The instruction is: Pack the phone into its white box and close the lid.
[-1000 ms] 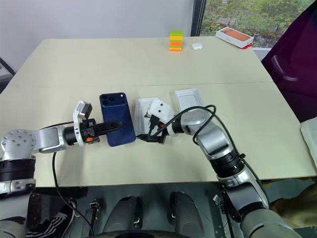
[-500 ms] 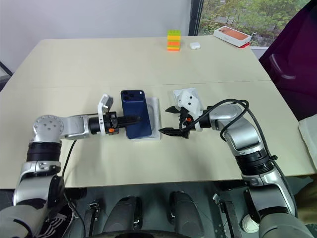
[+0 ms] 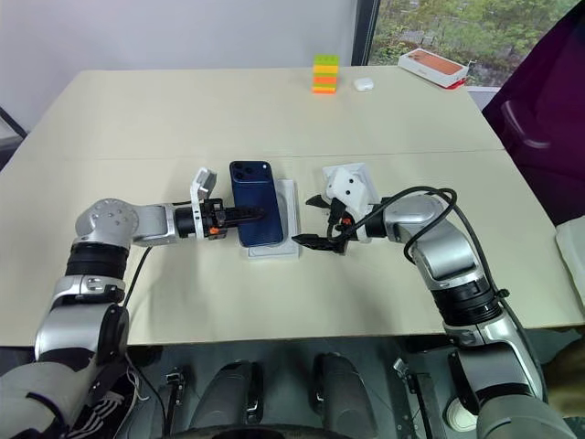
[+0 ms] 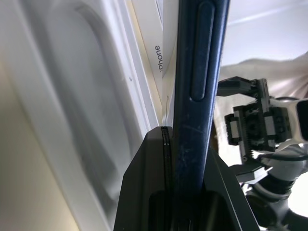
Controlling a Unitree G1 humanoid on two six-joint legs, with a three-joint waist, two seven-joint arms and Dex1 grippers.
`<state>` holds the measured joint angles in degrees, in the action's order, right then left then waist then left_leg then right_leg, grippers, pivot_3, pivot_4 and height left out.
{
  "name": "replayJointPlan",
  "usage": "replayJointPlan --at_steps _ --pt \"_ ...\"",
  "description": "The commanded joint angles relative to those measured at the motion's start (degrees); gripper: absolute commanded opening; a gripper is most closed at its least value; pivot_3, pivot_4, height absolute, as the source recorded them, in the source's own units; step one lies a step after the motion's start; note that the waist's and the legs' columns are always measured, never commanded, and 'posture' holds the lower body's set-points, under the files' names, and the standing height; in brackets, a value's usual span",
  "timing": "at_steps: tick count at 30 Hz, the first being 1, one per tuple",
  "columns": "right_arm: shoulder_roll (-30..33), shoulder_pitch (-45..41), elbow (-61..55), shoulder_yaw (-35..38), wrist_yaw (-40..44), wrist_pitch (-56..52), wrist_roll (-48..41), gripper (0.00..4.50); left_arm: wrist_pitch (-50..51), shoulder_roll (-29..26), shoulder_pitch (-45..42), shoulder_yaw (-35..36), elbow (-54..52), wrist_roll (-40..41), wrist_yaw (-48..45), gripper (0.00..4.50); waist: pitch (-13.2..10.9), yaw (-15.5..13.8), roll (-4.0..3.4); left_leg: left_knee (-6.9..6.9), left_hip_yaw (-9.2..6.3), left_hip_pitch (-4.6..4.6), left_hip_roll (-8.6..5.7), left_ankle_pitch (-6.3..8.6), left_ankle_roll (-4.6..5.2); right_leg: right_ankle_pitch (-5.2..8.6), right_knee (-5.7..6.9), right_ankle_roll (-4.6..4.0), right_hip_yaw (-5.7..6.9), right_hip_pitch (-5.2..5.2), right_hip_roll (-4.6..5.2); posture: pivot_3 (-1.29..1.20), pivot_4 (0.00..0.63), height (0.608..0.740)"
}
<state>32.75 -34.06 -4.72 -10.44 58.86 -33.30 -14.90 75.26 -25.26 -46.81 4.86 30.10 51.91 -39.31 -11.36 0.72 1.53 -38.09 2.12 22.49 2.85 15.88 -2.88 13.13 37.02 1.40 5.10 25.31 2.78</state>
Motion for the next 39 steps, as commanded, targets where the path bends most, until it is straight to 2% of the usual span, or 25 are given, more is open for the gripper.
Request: replayJointPlan --at_steps 1,5,7,8,14,22,31,35,39 --pt "-0.06 -0.09 -2.30 0.54 -0.48 1.01 -0.58 4.46 -0.46 0.52 -1.37 -0.23 -1.44 -1.56 -2.78 0.00 0.00 -0.02 0.00 0.00 0.00 0.00 0.00 0.00 0.00 0.00 0.01 0.00 0.00 0.01 -0.01 0.00 0.150 0.740" --pt "-0.31 0.16 -2.38 0.42 -1.08 1.14 -0.52 4.46 0.22 0.98 -1.61 -0.36 -0.99 -3.02 -4.53 0.00 0.00 -0.03 0.00 0.00 -0.01 -0.01 0.01 0.00 0.00 0.00 0.04 0.00 0.00 0.02 -0.02 0.00 0.150 0.740" --pt "-0.36 0.27 -2.29 0.18 -1.28 1.42 -0.28 4.50 0.02 1.24 -1.77 -0.72 -0.09 -4.35 -4.57 0.98 0.00 -0.07 0.00 0.00 -0.01 -0.01 0.01 0.00 0.00 0.00 0.05 0.00 0.00 0.02 -0.02 0.00 0.150 0.740" --pt "-0.37 0.30 -2.26 0.12 -1.37 1.49 -0.24 4.50 0.06 1.36 -1.81 -0.63 0.24 -4.76 -4.76 1.27 0.00 -0.07 0.00 0.00 -0.01 -0.01 0.01 0.00 0.00 0.00 0.05 0.00 0.00 0.02 -0.01 0.00 0.150 0.740" --pt "-0.48 0.20 -1.83 -0.42 -1.56 1.24 -0.31 4.50 0.39 1.09 -2.60 -0.53 0.66 -6.94 -5.52 4.25 0.00 -0.08 0.00 -0.01 -0.01 -0.06 0.01 0.00 0.00 0.01 0.08 0.02 0.00 -0.02 -0.01 0.00 0.150 0.740" --pt "-1.86 -0.16 -1.13 -1.54 -2.21 2.27 0.07 4.50 4.28 -1.03 -4.18 -0.37 -0.79 -7.04 -6.98 4.25 0.00 0.28 0.00 -0.04 -0.02 -0.12 0.06 -0.01 0.01 0.07 0.15 0.12 -0.07 -0.02 -0.11 0.00 0.150 0.740" --pt "-2.07 -0.73 -0.21 -1.69 -2.35 3.11 0.21 4.50 3.34 -4.79 -1.99 -1.25 -5.66 -8.24 -9.61 4.25 0.00 -0.01 0.00 -0.05 0.02 -0.08 0.02 -0.01 0.00 -0.01 0.12 -0.01 -0.10 -0.01 -0.03 0.00 0.150 0.740" --pt "-2.16 -1.14 0.11 -1.37 -2.23 3.41 -0.04 4.50 4.70 -5.41 -2.37 4.74 -7.72 -4.81 -9.81 4.25 0.00 -0.02 0.00 -0.05 0.01 -0.07 0.02 -0.01 0.00 -0.01 0.12 -0.01 -0.10 -0.01 -0.04 0.00 0.150 0.740" --pt "-2.11 -1.55 0.58 -0.99 -2.12 4.17 -0.22 4.50 2.99 -7.13 -0.36 5.15 -11.22 -5.85 -9.38 4.25 0.00 0.12 0.00 -0.05 0.02 -0.07 0.03 -0.01 0.00 -0.01 0.12 -0.02 -0.13 0.00 -0.03 0.00 0.150 0.740"
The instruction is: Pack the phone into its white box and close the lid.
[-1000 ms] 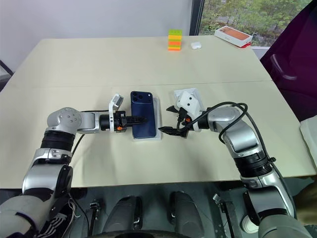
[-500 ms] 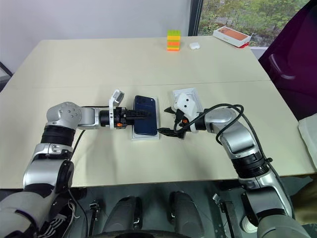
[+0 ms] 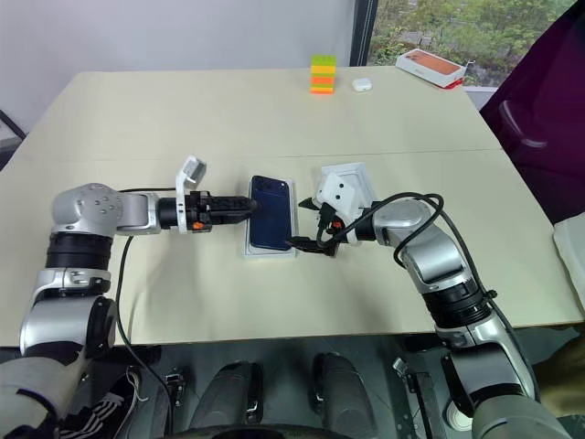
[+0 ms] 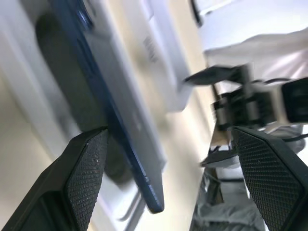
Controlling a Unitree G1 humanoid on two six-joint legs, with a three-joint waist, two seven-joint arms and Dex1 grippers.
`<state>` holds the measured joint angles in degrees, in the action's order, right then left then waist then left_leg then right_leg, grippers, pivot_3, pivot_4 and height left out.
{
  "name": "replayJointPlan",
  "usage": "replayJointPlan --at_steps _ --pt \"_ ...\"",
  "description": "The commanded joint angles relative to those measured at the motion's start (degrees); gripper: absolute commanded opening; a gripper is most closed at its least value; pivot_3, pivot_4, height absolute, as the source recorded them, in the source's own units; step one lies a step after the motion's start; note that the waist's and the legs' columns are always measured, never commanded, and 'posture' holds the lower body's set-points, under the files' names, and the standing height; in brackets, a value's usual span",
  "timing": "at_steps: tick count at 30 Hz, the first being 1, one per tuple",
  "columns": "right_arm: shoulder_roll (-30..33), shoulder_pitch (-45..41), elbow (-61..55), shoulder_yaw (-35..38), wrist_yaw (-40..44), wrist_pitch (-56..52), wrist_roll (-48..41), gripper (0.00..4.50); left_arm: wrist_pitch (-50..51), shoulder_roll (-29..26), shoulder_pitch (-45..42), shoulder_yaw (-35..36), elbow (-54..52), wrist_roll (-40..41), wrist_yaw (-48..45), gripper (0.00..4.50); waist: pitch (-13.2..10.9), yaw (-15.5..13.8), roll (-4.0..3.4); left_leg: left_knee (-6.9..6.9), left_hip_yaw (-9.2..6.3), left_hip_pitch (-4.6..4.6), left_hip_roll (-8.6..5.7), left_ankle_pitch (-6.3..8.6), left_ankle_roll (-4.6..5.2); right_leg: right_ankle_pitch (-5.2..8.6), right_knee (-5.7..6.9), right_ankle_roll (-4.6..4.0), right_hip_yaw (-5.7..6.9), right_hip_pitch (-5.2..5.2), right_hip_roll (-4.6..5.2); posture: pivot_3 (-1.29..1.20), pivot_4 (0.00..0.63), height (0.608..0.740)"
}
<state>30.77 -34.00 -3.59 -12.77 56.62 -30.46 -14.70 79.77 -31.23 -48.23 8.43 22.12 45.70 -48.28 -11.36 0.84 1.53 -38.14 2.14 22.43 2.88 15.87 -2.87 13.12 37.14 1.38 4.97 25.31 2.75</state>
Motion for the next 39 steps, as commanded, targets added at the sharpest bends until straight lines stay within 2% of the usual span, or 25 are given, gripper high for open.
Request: replayJointPlan --at_steps 1,5,7,9,11,13,15,19,21,30,39 --pt "-0.30 -1.91 -0.19 1.41 -0.23 1.21 -0.35 4.50 -2.05 -1.67 1.90 1.44 -4.07 0.10 -0.61 4.25 0.00 -0.02 0.00 0.00 0.00 -0.02 0.00 0.00 0.00 0.00 0.01 0.00 -0.01 0.00 0.00 0.00 0.150 0.740" --pt "-1.90 -3.57 1.42 1.43 -1.92 1.22 -0.16 4.50 -7.41 -0.75 1.87 5.38 -1.31 -2.97 5.79 4.25 0.00 -0.15 0.00 -0.04 -0.01 -0.02 0.00 0.00 0.00 -0.01 0.05 -0.01 0.00 0.00 0.01 0.00 0.150 0.740" --pt "-2.42 -4.07 1.94 1.36 -2.42 1.33 -0.11 4.50 -8.09 -1.00 2.72 6.50 -2.95 -1.86 4.98 4.25 0.00 -0.15 0.00 -0.07 -0.01 -0.02 0.01 0.00 0.00 -0.01 0.06 -0.01 0.00 -0.01 0.00 0.00 0.150 0.740" --pt "-3.08 -4.56 2.56 1.24 -3.14 1.56 0.20 4.50 -13.89 -0.99 4.64 6.57 -6.17 -3.45 4.75 4.25 0.00 -0.14 0.00 -0.06 0.00 -0.01 0.00 0.00 0.00 -0.01 0.05 -0.01 0.00 -0.01 0.01 0.00 0.150 0.740" --pt "-4.03 -5.06 3.24 1.19 -4.31 1.83 0.62 4.50 -18.36 -1.37 7.54 5.86 -9.55 -4.67 3.77 4.25 0.00 -0.07 0.00 -0.06 0.03 0.00 0.01 0.00 -0.01 -0.01 0.04 -0.02 -0.01 -0.01 0.04 0.00 0.150 0.740" --pt "-5.01 -5.41 3.74 0.92 -5.49 1.04 0.93 4.50 -19.09 -2.01 11.83 6.62 -14.78 -2.00 0.60 4.25 0.00 0.10 0.00 -0.05 0.11 -0.01 0.01 0.00 -0.01 -0.02 0.04 -0.02 -0.05 0.00 0.06 0.00 0.150 0.740" --pt "-5.73 -5.47 3.99 0.37 -6.21 1.02 1.59 4.50 -23.91 -2.81 17.20 6.58 -20.75 -1.75 -3.26 4.25 0.00 0.12 0.00 -0.02 0.17 -0.02 0.03 0.00 -0.01 -0.02 0.05 -0.02 -0.10 0.04 0.05 0.00 0.150 0.740" --pt "-5.76 -4.70 3.08 -0.60 -6.03 0.86 2.29 4.50 -38.54 -2.08 24.56 5.85 -24.95 -7.83 -4.38 4.25 0.00 -0.30 -0.01 -0.01 0.16 -0.01 0.06 0.00 -0.01 -0.02 0.06 -0.03 -0.09 0.06 0.04 0.00 0.150 0.740" --pt "-4.85 -3.74 2.25 -0.24 -5.08 0.65 1.77 4.50 -41.22 -2.64 26.10 4.95 -25.33 -8.99 -5.25 4.25 0.00 -0.48 -0.01 -0.02 0.17 -0.01 0.03 0.00 -0.01 -0.02 0.05 -0.04 -0.09 0.04 0.05 0.00 0.150 0.740" --pt "-2.73 -3.40 2.79 0.39 -2.68 0.97 1.79 4.50 -43.06 -4.12 26.65 6.19 -26.02 -8.00 -5.04 4.25 0.00 -0.11 0.00 -0.08 0.18 -0.02 0.05 0.00 0.01 -0.02 0.03 -0.03 -0.09 0.03 -0.02 0.00 0.150 0.740" --pt "-2.26 -3.21 3.47 0.64 -2.80 1.41 2.17 4.50 -48.27 -5.78 26.48 4.74 -23.86 -11.77 -5.37 4.25 0.00 -0.21 0.00 -0.07 0.21 -0.02 0.06 0.01 0.01 -0.02 0.03 -0.03 -0.07 0.04 -0.03 0.00 0.150 0.740"
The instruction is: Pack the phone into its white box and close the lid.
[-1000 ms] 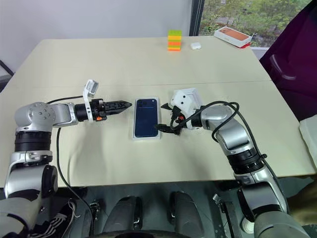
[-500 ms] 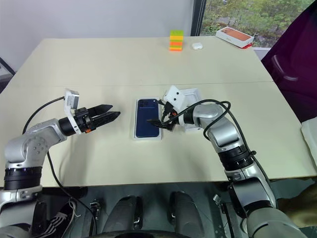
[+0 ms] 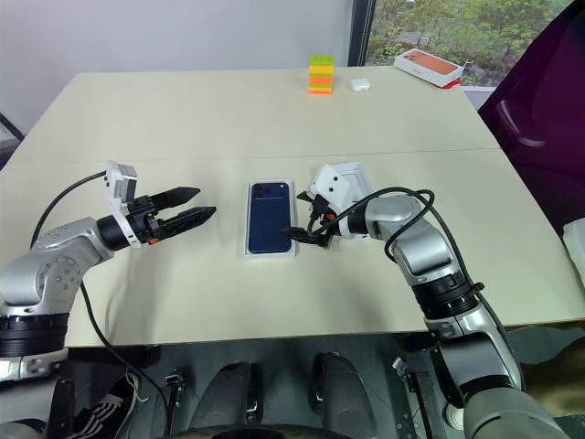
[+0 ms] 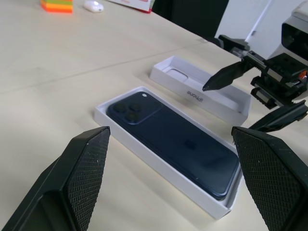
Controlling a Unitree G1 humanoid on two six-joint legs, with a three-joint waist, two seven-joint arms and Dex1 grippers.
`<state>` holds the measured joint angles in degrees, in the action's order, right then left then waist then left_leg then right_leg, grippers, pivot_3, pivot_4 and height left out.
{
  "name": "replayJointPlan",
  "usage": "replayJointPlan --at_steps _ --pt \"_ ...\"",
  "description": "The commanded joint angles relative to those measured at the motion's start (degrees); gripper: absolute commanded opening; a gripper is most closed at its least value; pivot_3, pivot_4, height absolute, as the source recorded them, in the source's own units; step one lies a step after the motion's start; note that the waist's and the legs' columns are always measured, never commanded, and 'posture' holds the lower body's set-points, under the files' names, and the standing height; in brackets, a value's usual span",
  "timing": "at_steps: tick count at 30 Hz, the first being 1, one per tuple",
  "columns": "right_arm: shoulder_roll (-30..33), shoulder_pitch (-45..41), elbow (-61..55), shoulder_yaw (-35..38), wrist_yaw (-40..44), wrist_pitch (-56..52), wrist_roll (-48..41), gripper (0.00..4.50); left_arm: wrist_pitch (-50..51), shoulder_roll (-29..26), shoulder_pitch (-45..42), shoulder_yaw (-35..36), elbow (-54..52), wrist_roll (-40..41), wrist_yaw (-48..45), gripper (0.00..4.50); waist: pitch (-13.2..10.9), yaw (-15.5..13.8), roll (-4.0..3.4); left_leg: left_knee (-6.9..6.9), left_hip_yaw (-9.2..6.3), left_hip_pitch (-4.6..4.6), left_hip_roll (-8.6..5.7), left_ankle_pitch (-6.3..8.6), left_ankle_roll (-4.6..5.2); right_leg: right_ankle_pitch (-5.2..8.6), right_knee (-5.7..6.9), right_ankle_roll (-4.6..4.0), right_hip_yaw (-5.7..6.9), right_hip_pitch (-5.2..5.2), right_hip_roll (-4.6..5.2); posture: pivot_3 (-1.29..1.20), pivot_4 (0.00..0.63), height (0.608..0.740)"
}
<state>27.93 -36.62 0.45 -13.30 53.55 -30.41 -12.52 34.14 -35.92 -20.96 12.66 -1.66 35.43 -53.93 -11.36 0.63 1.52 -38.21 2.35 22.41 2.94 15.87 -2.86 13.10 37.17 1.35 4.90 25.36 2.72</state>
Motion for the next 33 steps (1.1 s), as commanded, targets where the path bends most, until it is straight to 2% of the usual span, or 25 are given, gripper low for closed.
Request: replayJointPlan --at_steps 1,8,19,20,22,23,24,25,27,29,33 --pt "1.16 -0.74 -0.04 1.18 0.74 2.01 0.31 4.50 -3.77 -1.61 -0.33 0.33 -0.08 -2.56 0.23 4.25 0.00 -0.03 0.00 0.00 0.00 0.00 0.00 0.00 0.00 0.00 0.00 0.00 0.00 0.00 0.00 0.00 0.150 0.740" --pt "3.79 -3.31 6.37 2.46 2.96 6.66 1.30 4.50 -4.25 -2.01 2.90 2.20 -1.76 -1.14 0.48 4.25 0.00 0.04 0.00 0.01 0.05 0.00 0.00 0.01 0.01 0.00 -0.03 0.00 -0.02 0.01 0.00 0.00 0.150 0.740" --pt "2.63 -3.76 10.29 1.51 3.83 10.06 3.44 4.50 -4.38 -0.82 3.28 0.57 -2.42 -1.79 2.55 4.25 0.00 0.00 0.00 0.01 0.06 0.00 0.02 0.01 0.01 0.00 -0.01 0.00 -0.02 0.01 0.00 0.00 0.150 0.740" --pt "2.48 -3.97 10.70 1.54 3.94 10.08 3.46 4.24 -3.30 -0.43 3.15 0.43 -2.48 -0.97 2.66 4.30 0.00 0.00 0.00 0.01 0.06 0.00 0.02 0.01 0.01 0.00 -0.01 0.00 -0.02 0.01 -0.01 0.00 0.150 0.740" --pt "2.40 -4.25 11.49 1.65 4.20 10.33 3.54 3.64 -0.50 0.49 2.80 0.38 -2.03 0.95 3.00 3.73 0.00 0.02 0.00 0.01 0.06 0.00 0.02 0.01 0.01 0.00 -0.01 0.00 -0.02 0.01 -0.01 0.00 0.150 0.740" --pt "2.44 -4.30 11.92 1.50 4.15 10.55 3.89 3.19 -0.97 0.98 2.92 0.00 -1.93 0.25 3.61 3.42 0.00 0.02 0.00 0.01 0.06 0.00 0.02 0.01 0.01 0.00 -0.01 0.00 -0.02 0.01 -0.01 0.00 0.150 0.740" --pt "2.53 -4.23 12.40 1.21 4.05 11.01 4.44 2.57 -2.00 1.43 3.24 -0.69 -2.38 -0.89 4.10 2.81 0.00 0.02 0.00 0.01 0.06 0.00 0.02 0.01 0.01 0.00 -0.01 0.00 -0.02 0.01 -0.01 0.00 0.150 0.740" --pt "2.51 -4.19 12.85 1.08 3.85 11.42 4.89 2.22 -1.60 1.95 3.44 -0.93 -2.81 -0.59 4.18 2.49 0.00 0.01 0.00 0.01 0.06 0.00 0.02 0.01 0.01 -0.01 0.00 0.00 -0.02 0.01 -0.01 0.00 0.150 0.740" --pt "2.44 -4.13 13.25 0.83 3.61 11.58 5.62 1.17 -0.59 2.85 3.85 -1.68 -4.41 -0.25 4.93 1.43 0.00 0.00 0.00 0.01 0.06 -0.01 0.02 0.01 0.01 0.00 0.00 0.00 -0.02 0.01 -0.01 0.00 0.150 0.740" --pt "1.81 -4.47 13.80 0.73 2.11 10.99 6.57 0.33 0.23 3.15 3.58 -3.20 -5.30 -1.27 5.99 0.59 0.00 -0.01 0.00 0.01 0.06 0.00 0.02 0.01 0.01 -0.01 0.00 0.00 -0.03 0.01 0.00 0.00 0.150 0.740" --pt "1.04 -4.57 13.97 0.88 1.20 11.37 7.22 0.33 1.48 2.99 2.51 -4.94 -3.72 -1.85 6.05 0.59 0.00 0.05 0.00 0.01 0.06 -0.01 0.02 0.00 0.01 -0.01 0.02 0.00 -0.04 0.01 -0.01 0.00 0.150 0.740"
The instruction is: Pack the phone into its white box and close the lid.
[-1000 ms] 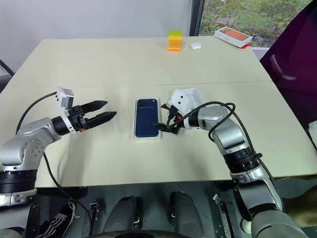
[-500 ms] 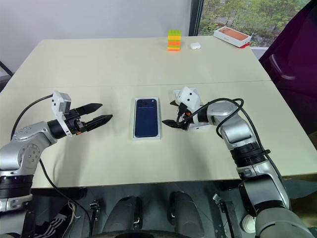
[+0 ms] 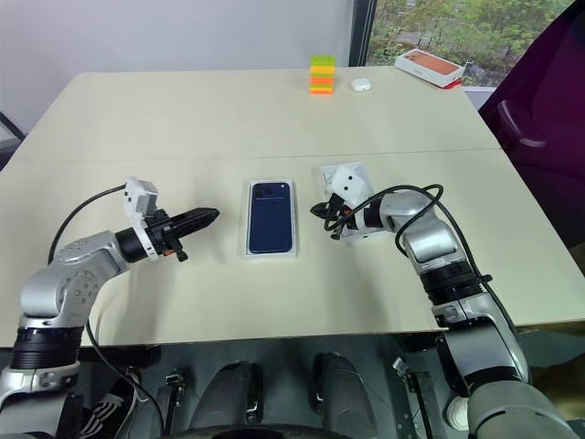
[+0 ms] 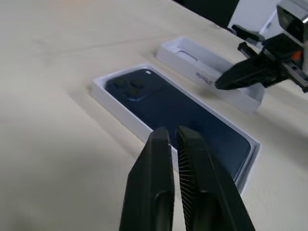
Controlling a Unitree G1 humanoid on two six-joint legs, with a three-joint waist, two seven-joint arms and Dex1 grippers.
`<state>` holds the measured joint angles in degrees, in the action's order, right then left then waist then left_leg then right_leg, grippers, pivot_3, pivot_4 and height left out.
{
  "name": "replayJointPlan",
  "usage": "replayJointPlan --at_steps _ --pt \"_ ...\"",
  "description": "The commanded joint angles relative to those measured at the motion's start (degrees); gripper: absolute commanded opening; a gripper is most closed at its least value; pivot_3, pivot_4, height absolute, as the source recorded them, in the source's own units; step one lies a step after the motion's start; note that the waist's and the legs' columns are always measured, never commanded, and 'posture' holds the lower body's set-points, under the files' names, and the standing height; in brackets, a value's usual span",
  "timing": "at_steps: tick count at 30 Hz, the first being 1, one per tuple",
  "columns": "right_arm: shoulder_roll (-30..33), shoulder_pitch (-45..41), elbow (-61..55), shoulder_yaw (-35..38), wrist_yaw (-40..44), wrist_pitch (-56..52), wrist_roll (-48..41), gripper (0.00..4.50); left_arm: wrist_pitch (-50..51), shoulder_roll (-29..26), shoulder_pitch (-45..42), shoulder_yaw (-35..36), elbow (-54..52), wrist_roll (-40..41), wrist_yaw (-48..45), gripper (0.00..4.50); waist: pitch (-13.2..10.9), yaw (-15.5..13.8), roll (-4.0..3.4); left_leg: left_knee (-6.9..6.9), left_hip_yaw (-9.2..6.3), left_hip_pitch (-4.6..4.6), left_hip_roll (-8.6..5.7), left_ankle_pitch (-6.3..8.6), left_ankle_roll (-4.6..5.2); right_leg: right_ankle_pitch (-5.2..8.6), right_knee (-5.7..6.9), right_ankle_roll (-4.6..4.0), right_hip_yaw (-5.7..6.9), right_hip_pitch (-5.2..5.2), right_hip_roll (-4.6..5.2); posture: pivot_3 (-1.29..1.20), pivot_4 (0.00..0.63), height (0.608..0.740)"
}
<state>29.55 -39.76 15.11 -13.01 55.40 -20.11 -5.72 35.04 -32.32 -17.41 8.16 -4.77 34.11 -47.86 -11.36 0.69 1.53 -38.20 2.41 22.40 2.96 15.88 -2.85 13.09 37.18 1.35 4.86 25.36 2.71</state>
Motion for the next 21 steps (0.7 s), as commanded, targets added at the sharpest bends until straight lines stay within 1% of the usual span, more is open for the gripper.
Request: replayJointPlan --at_steps 1,3,5,7,10,11,12,15,18,21 --pt "-0.64 -1.18 -0.88 0.49 -0.87 1.38 0.70 0.33 -0.15 -0.09 -1.55 -0.68 -0.19 -1.04 0.62 0.59 0.00 0.02 0.00 0.00 0.00 -0.01 0.00 0.00 0.00 0.00 0.01 0.00 0.00 0.00 -0.01 0.00 0.150 0.740" --pt "-0.80 -0.71 -1.43 0.47 -1.09 1.61 0.91 0.33 0.68 0.60 -2.66 -0.60 0.31 -0.29 0.96 0.59 0.00 -0.05 0.00 0.00 -0.01 -0.01 0.00 0.00 0.00 0.00 0.01 0.00 0.00 0.00 -0.02 0.00 0.150 0.740" --pt "-1.01 -0.50 -1.70 0.49 -1.35 1.68 1.15 0.33 -0.15 0.67 -3.47 -1.50 1.38 -2.23 1.88 0.59 0.00 -0.06 0.00 0.00 -0.01 -0.01 0.00 0.00 0.00 0.00 0.01 0.00 0.00 -0.01 -0.01 0.00 0.150 0.740" --pt "-1.27 -0.03 -2.34 0.15 -1.49 1.99 1.48 0.25 -1.11 0.92 -3.93 -1.97 2.39 -3.07 1.64 0.02 0.00 -0.06 0.00 -0.01 -0.01 -0.01 0.00 0.00 0.00 0.00 0.00 0.00 0.00 -0.01 0.00 0.00 0.150 0.740" --pt "-2.08 0.46 -3.00 -0.21 -1.36 1.57 1.38 0.25 1.43 1.75 -5.11 -2.42 5.03 -2.17 1.40 0.01 0.00 -0.03 0.00 0.00 0.01 -0.01 -0.01 0.00 0.00 0.00 0.00 0.00 0.00 -0.01 0.01 0.00 0.150 0.740" --pt "-2.25 0.72 -3.21 -0.56 -1.36 1.49 1.66 0.25 0.06 1.90 -5.26 -3.42 5.55 -3.84 1.80 0.01 0.00 -0.03 0.00 0.00 0.01 -0.01 -0.01 0.00 0.00 0.00 0.00 0.00 0.00 -0.01 0.01 0.00 0.150 0.740" --pt "-2.39 0.98 -3.34 -0.70 -1.53 1.47 1.89 0.13 -0.68 2.10 -5.44 -4.28 5.95 -5.30 2.60 0.00 0.00 -0.03 0.00 0.00 0.01 -0.01 -0.01 0.00 0.00 0.00 0.00 0.00 0.00 0.00 0.00 0.00 0.150 0.740" --pt "-2.84 1.81 -4.26 -1.86 -0.75 0.65 2.07 0.13 -2.33 2.59 -6.27 -6.73 7.83 -9.27 4.40 0.00 0.00 -0.05 0.00 -0.01 0.00 -0.01 0.00 0.00 0.00 0.00 0.01 0.00 0.00 -0.01 0.00 0.00 0.150 0.740" --pt "-3.27 1.22 -2.42 -2.97 -4.23 3.00 5.58 0.13 -2.39 2.79 -6.98 -8.78 10.21 -12.60 6.07 0.00 0.00 0.00 0.00 -0.01 0.01 -0.02 -0.01 0.00 0.00 0.00 0.02 0.00 0.00 0.00 0.00 0.00 0.150 0.740" --pt "-3.83 1.29 -1.72 -3.81 -4.91 3.47 6.79 0.13 1.98 3.83 -8.29 -9.81 11.08 -12.61 7.02 0.00 0.00 -0.15 0.00 -0.01 0.00 -0.02 -0.01 0.00 0.00 0.00 0.03 0.00 0.00 -0.01 0.00 0.00 0.150 0.740"
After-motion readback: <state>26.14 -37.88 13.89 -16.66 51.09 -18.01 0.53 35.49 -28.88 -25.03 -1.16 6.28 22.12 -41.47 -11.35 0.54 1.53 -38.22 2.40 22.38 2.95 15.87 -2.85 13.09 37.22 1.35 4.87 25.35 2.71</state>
